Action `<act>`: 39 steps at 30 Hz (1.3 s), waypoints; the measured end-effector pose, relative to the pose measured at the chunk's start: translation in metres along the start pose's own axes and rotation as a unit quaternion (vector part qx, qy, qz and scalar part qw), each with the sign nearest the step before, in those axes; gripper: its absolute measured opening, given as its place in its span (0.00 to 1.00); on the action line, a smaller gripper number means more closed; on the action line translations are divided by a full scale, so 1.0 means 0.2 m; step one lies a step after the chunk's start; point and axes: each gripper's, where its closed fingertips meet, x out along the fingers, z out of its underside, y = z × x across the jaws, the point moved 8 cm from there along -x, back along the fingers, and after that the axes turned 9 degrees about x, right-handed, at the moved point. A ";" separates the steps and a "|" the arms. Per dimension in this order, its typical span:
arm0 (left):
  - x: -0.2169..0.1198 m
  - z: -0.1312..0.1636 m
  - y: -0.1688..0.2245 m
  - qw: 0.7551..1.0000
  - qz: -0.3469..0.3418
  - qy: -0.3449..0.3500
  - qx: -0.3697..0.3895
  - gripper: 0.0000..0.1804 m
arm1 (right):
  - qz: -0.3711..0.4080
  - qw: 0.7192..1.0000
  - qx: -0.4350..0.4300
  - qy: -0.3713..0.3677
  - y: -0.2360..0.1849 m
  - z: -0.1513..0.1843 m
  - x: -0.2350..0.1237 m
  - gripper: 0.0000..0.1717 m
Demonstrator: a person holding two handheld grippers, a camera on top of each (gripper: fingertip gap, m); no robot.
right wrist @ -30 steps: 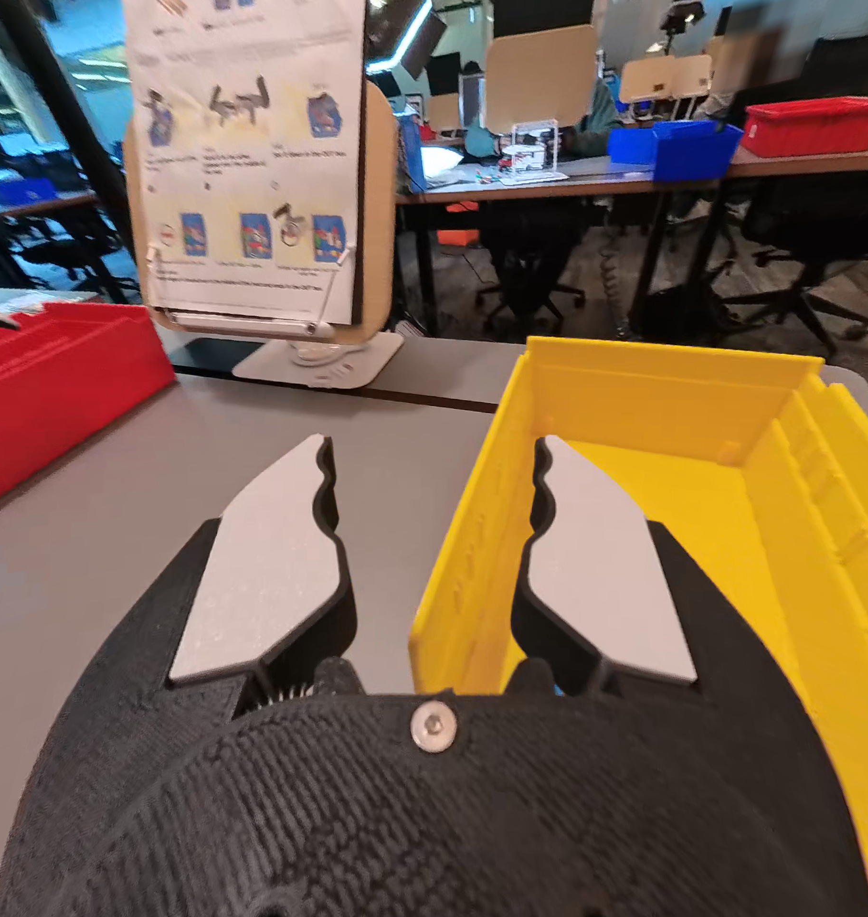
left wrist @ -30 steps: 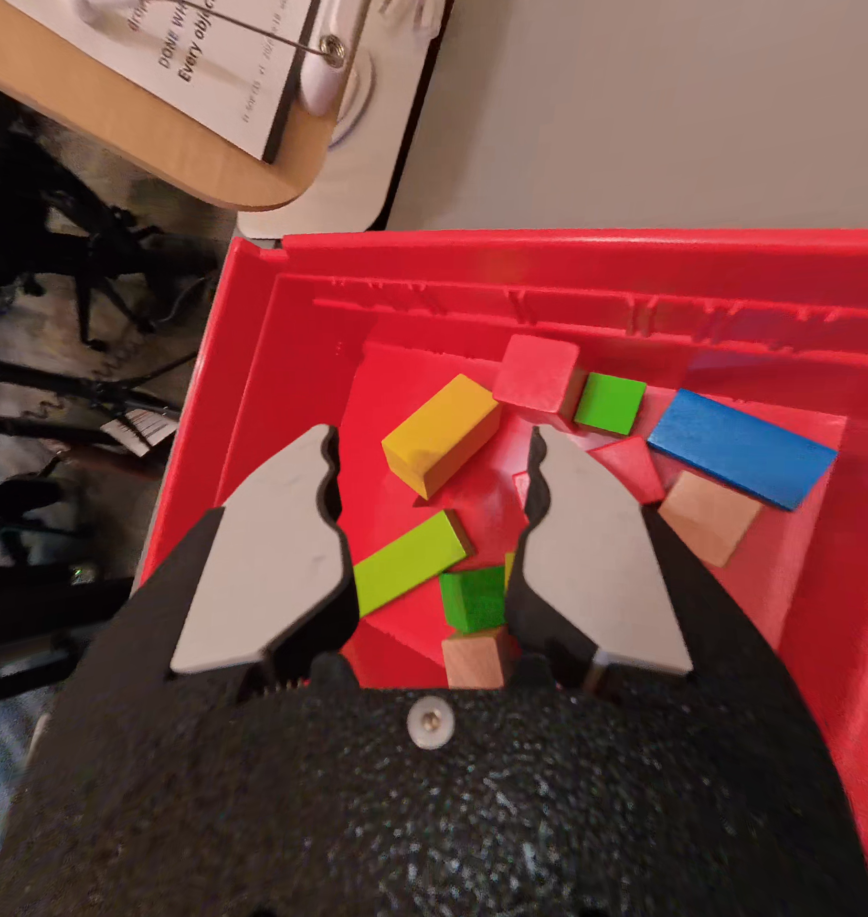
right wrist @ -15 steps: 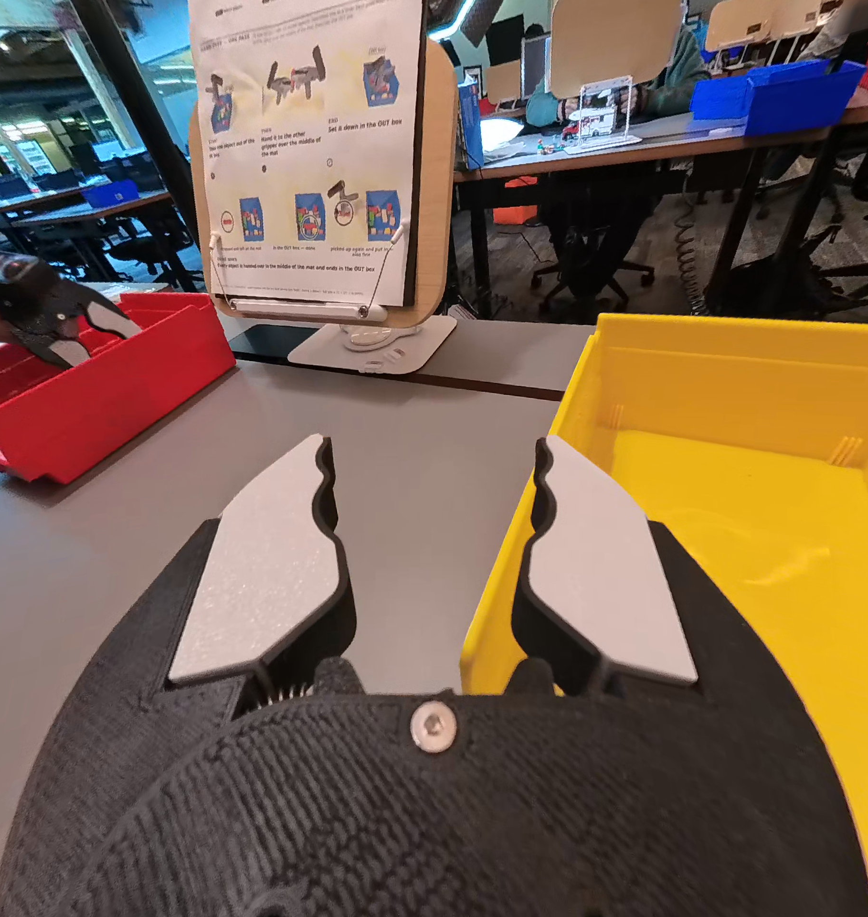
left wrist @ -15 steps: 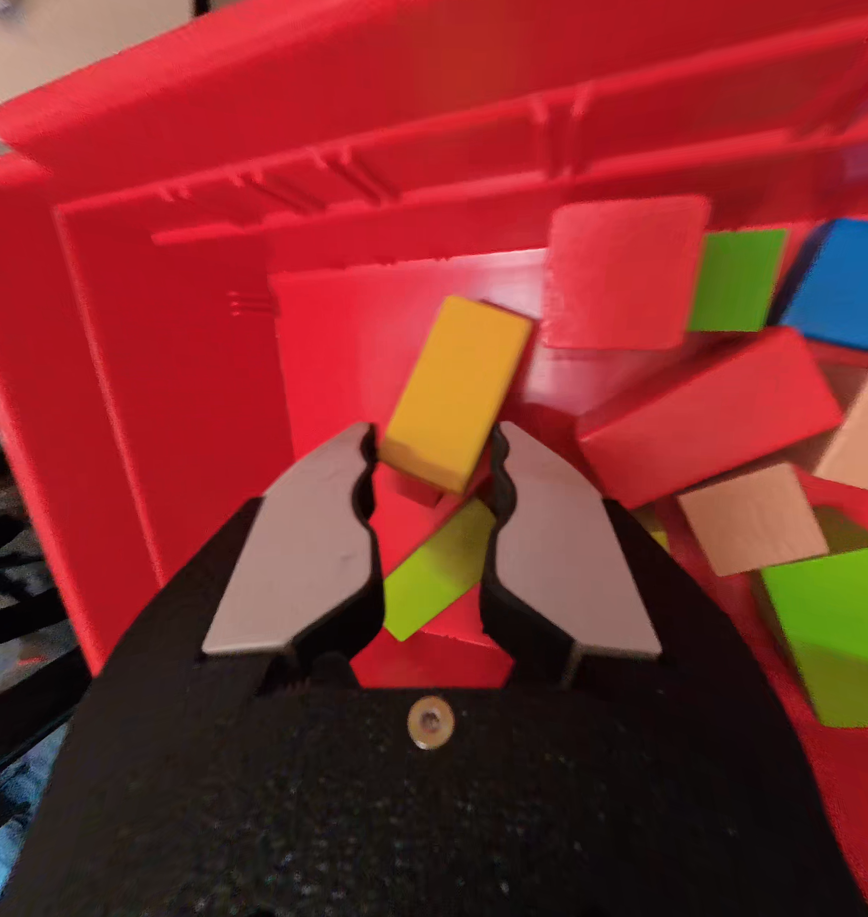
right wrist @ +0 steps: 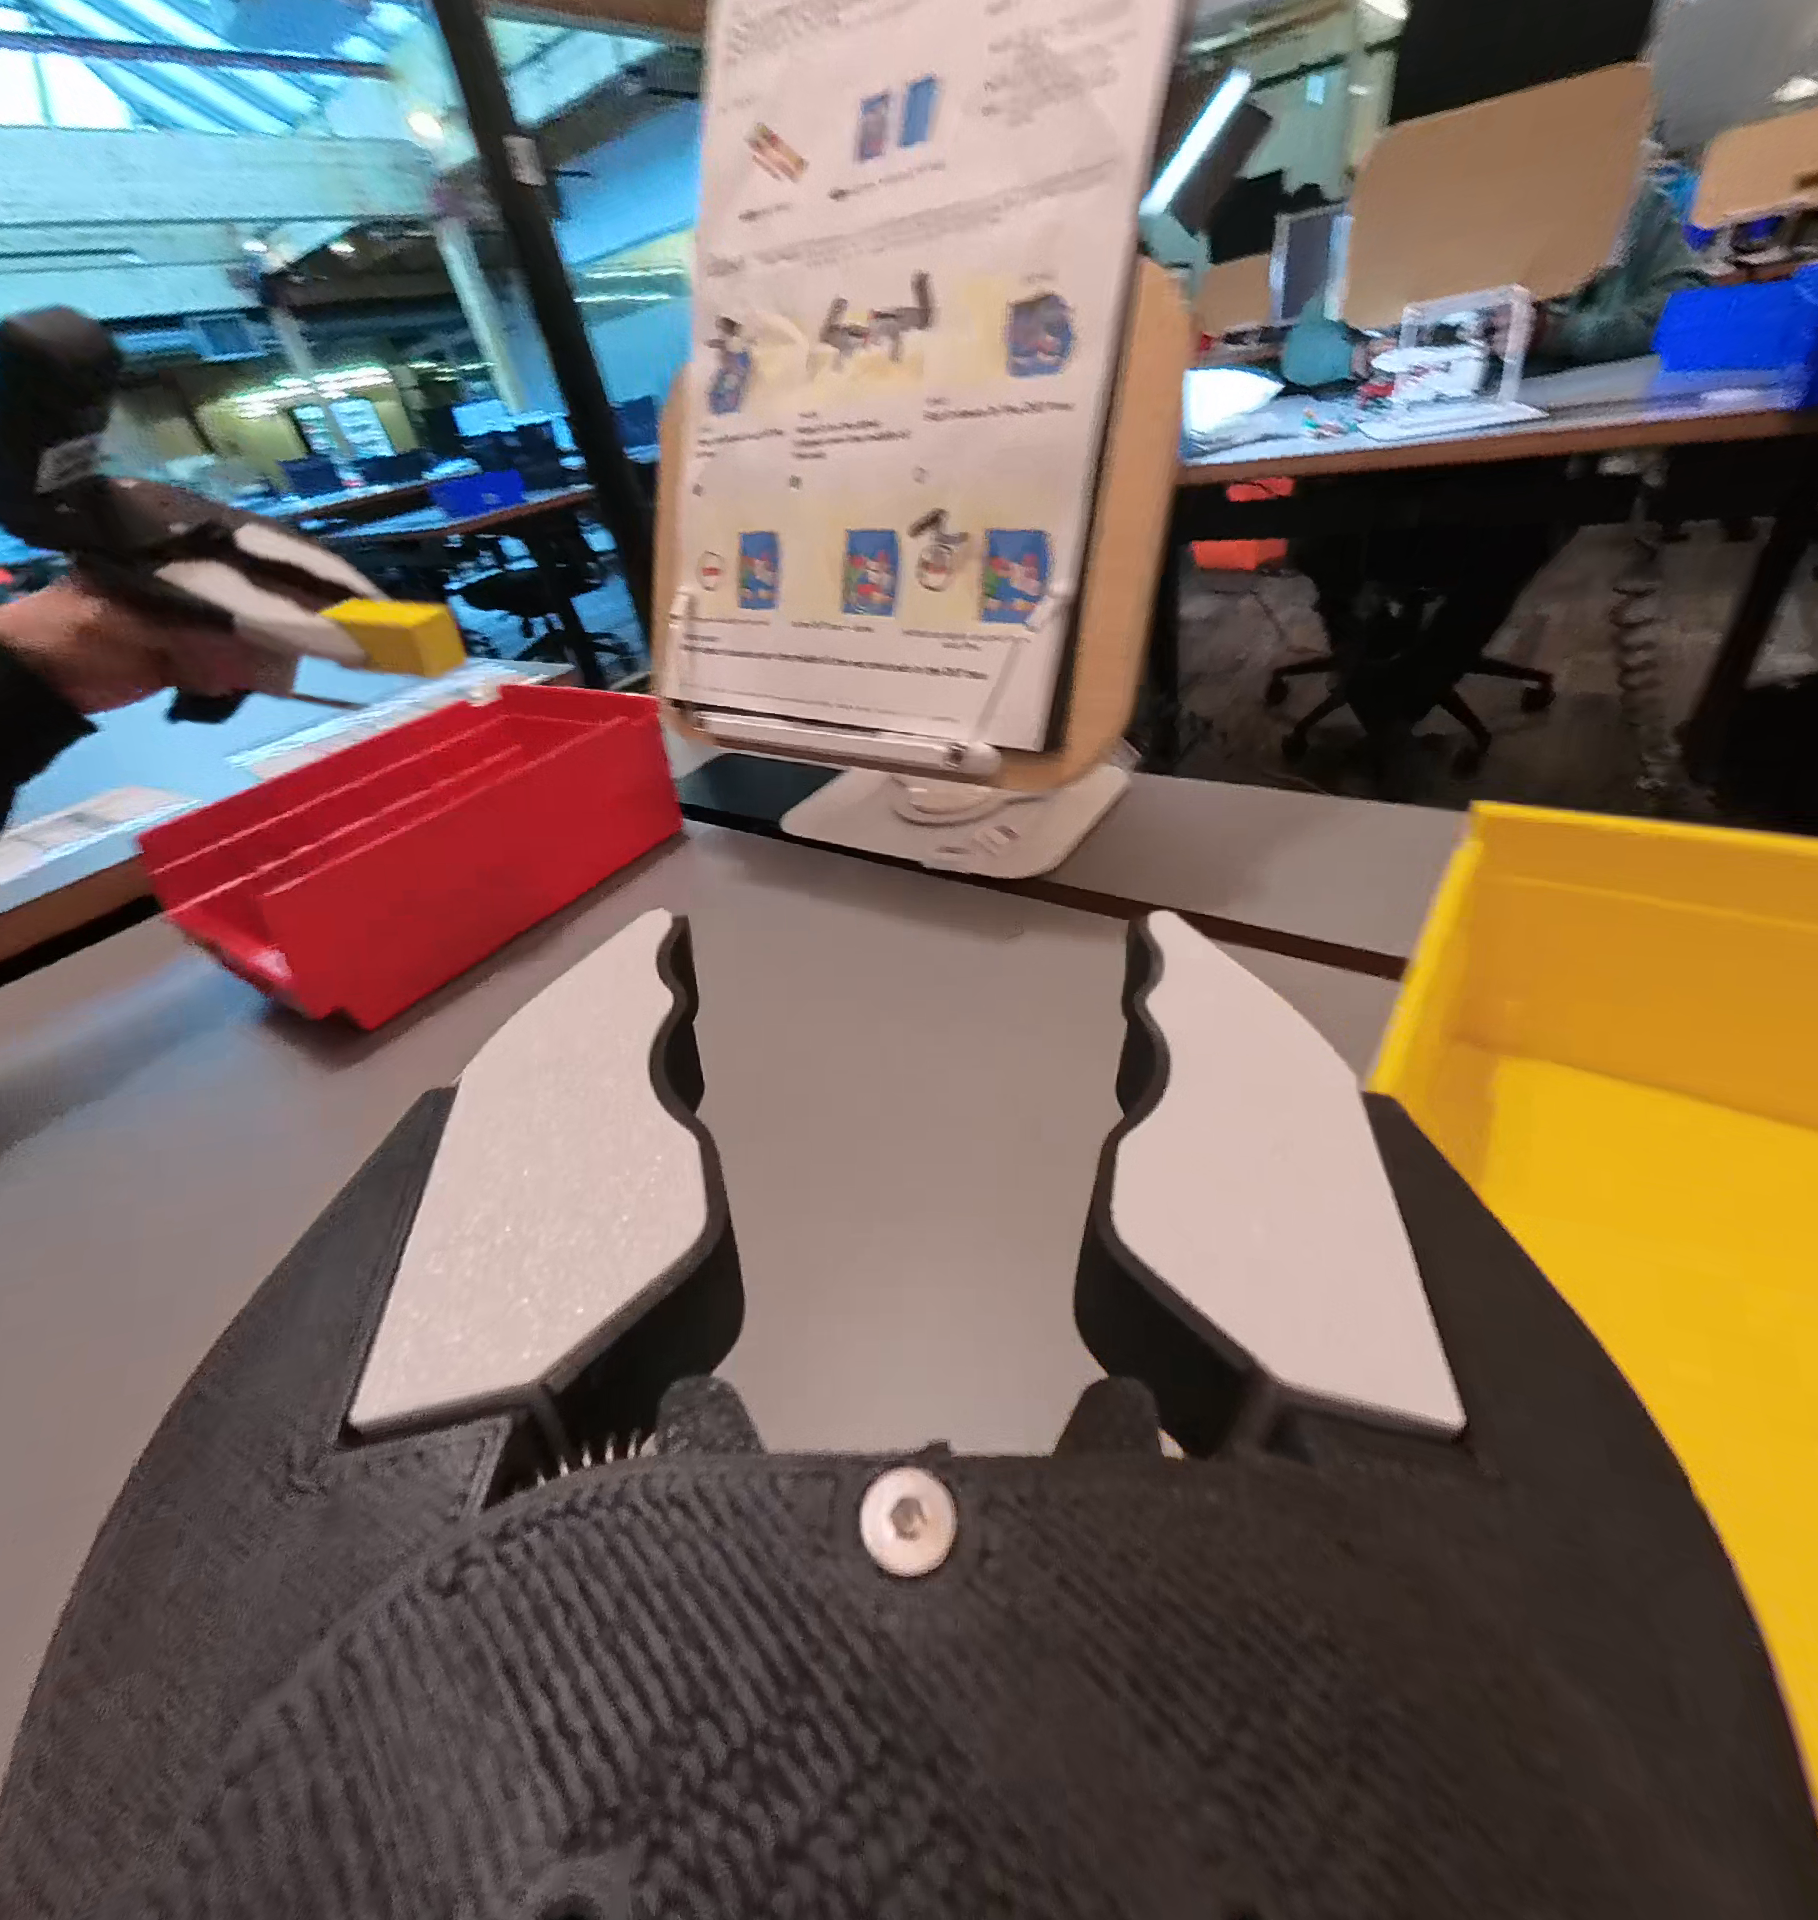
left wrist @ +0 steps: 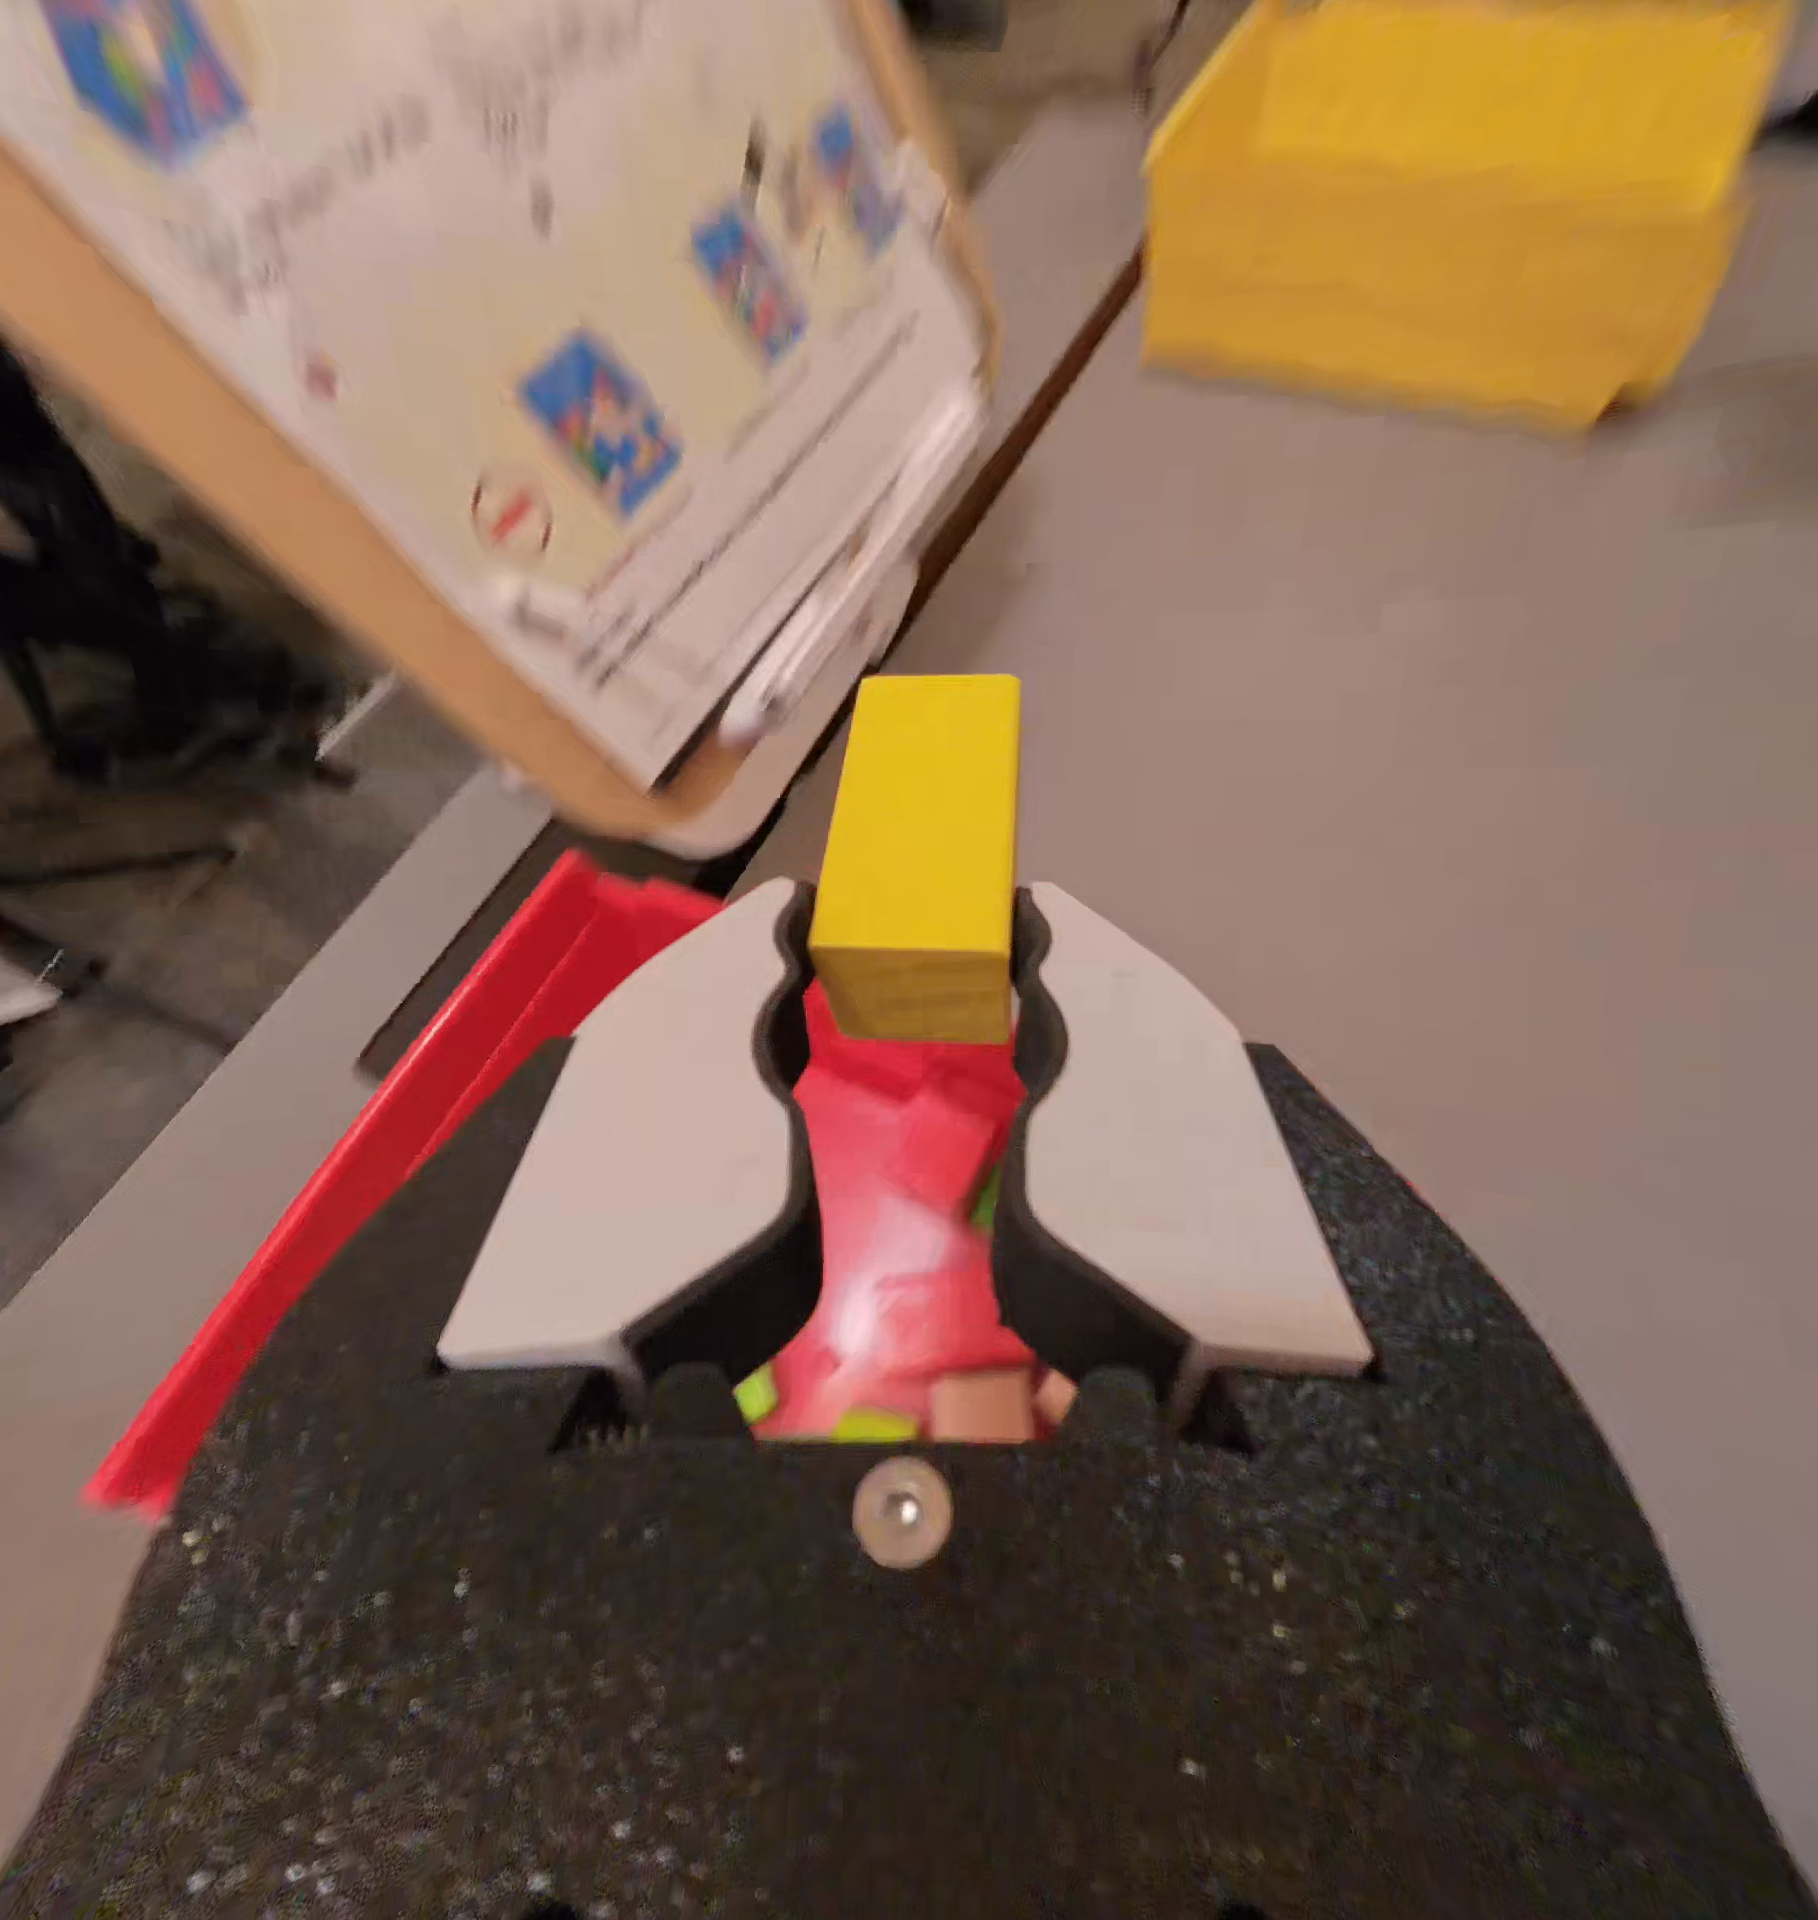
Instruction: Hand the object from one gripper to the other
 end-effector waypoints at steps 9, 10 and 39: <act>0.12 -0.40 0.67 0.966 0.096 0.238 -0.046 0.20 | -0.225 0.974 -0.012 0.014 -0.50 0.04 0.19 0.50; 0.15 -0.43 0.75 0.963 0.110 0.243 -0.041 0.20 | -0.259 0.966 -0.002 0.011 -0.55 0.05 0.20 0.49; 0.44 -0.60 1.17 0.972 0.137 0.189 -0.018 0.33 | -0.084 0.989 -0.124 0.013 -0.33 -0.07 0.05 0.21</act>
